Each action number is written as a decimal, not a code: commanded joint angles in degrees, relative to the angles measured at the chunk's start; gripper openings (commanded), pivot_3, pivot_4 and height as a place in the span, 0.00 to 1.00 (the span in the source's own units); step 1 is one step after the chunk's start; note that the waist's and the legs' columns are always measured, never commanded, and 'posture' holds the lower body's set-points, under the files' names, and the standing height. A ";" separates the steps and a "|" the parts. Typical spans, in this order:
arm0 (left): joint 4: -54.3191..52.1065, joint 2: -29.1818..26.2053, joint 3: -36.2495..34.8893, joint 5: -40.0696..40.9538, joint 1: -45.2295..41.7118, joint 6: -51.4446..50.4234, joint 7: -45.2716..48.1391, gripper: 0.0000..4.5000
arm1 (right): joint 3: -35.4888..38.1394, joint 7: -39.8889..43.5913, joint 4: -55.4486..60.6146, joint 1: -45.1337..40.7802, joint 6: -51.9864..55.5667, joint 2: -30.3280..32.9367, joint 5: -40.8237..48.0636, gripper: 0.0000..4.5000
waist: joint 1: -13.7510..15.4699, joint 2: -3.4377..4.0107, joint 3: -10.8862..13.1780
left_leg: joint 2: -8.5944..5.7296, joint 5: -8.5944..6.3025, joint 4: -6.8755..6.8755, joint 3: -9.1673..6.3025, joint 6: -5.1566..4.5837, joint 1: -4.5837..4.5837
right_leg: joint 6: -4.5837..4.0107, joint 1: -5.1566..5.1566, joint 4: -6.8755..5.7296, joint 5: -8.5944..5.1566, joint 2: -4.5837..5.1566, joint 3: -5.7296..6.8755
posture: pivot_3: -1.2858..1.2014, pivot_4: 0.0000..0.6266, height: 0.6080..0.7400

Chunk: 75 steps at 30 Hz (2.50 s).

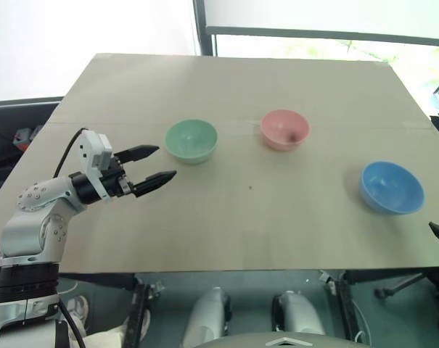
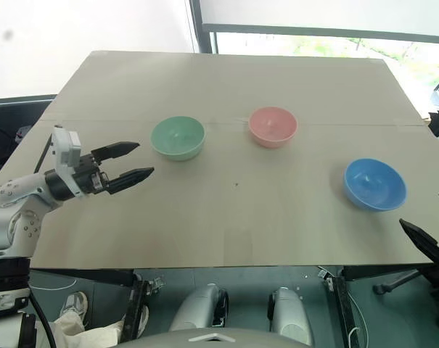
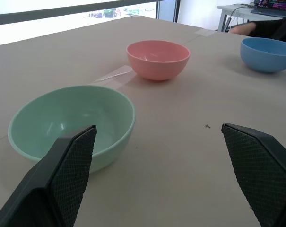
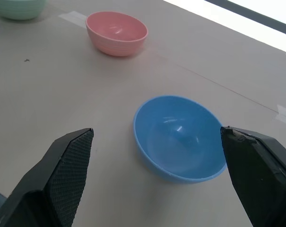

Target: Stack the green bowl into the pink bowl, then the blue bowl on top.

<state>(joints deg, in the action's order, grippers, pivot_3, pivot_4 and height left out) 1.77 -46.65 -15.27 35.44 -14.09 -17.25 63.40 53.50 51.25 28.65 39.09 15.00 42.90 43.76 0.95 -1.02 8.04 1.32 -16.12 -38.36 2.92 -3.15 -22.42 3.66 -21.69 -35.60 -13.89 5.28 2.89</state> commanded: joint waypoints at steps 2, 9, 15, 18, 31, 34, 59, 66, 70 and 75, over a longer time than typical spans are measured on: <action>-4.11 0.59 -0.39 0.72 0.33 -0.68 -0.41 1.00 | -2.39 -2.37 0.61 -4.15 0.28 0.65 -2.26 1.00 | -0.02 0.00 0.00 | 0.00 -0.01 0.00 0.00 -0.02 0.00 | 0.00 0.00 -0.01 0.00 0.00 0.00 | 0.52 0.24 1.00; -10.04 4.72 0.69 1.44 1.27 -2.42 -3.68 1.00 | -11.94 -9.14 2.28 -11.30 2.69 -0.21 -9.22 1.00 | 0.04 -0.03 0.00 | -0.02 0.10 -0.06 -0.02 0.16 0.01 | -0.05 -0.01 -0.11 -0.02 0.03 -0.08 | 0.52 0.24 1.00; -14.23 10.30 3.37 1.68 1.82 -3.08 -7.44 1.00 | -30.54 -14.88 0.96 -26.10 3.55 1.91 -21.50 1.00 | -0.38 -0.03 0.01 | -0.04 0.11 -0.14 0.08 0.17 0.01 | 0.07 -0.02 -0.13 0.04 0.00 -0.12 | 0.52 0.24 1.00; -14.47 13.47 5.55 -0.46 1.72 -1.65 -9.57 1.00 | -47.12 -14.06 -7.65 -42.62 -1.08 1.33 -33.65 1.00 | -0.67 -0.06 0.05 | 0.00 0.12 -0.15 0.23 0.18 0.15 | 0.03 0.00 -0.19 0.03 -0.14 -0.27 | 0.52 0.24 1.00; -22.50 16.87 3.51 -2.55 11.09 0.38 -16.85 1.00 | -75.64 -14.19 -67.96 -88.79 -31.01 -15.14 -59.88 0.95 | -1.52 -0.15 0.18 | -0.04 0.13 0.07 0.32 0.20 -0.49 | 0.09 -0.64 -0.18 0.07 -0.15 -0.34 | 0.52 0.24 1.00; -24.43 17.04 2.57 -2.63 13.10 0.26 -17.93 1.00 | -75.99 -13.35 -73.55 -91.97 -34.95 -16.06 -60.58 0.86 | -1.75 -0.12 0.22 | -0.05 0.13 0.06 0.31 0.20 -0.50 | 0.10 -0.61 -0.15 0.07 -0.13 -0.31 | 0.52 0.24 1.00; -23.83 17.26 3.23 -4.41 11.94 -1.43 -23.89 1.00 | -74.16 7.74 -19.18 -67.08 -5.23 -8.36 -46.17 0.08 | -1.18 -0.01 0.28 | -0.02 0.20 -0.12 -0.08 0.34 -0.37 | 0.08 -0.33 -0.15 0.07 -0.04 0.04 | 0.52 0.24 1.00; -24.21 14.61 4.85 -11.14 5.97 -5.42 -30.93 1.00 | -71.67 4.93 -13.79 -64.97 0.76 -7.60 -47.05 0.69 | -1.02 -0.04 0.27 | -0.03 0.22 -0.12 -0.17 0.37 -0.07 | 0.05 -0.07 -0.23 0.08 -0.12 0.08 | 0.52 0.24 1.00; -24.69 11.71 7.75 -17.10 -0.36 -11.97 -36.09 1.00 | -64.47 0.79 -3.91 -61.66 8.20 -9.20 -41.81 0.87 | -0.06 -0.05 0.28 | -0.04 0.22 -0.12 -0.23 0.36 -0.34 | 0.06 -0.19 -0.22 0.08 -0.15 0.15 | 0.52 0.24 1.00; -18.98 0.92 23.34 -29.58 -12.91 -18.59 -29.58 1.00 | -55.99 -5.14 8.74 -55.03 17.70 -12.04 -34.99 0.87 | -0.02 -0.06 0.30 | -0.18 0.21 -0.08 -0.33 0.36 -0.44 | 0.08 -0.17 -0.20 0.07 -0.18 0.29 | 0.52 0.24 1.00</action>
<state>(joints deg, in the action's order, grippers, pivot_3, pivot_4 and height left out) -17.60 -45.26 5.56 7.84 -25.93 -35.16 32.69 -4.88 47.87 34.14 -16.01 31.34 31.25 7.48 0.93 -1.08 8.35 1.11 -15.90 -38.43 2.67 -2.79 -22.79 3.75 -21.86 -35.79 -13.83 5.08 3.11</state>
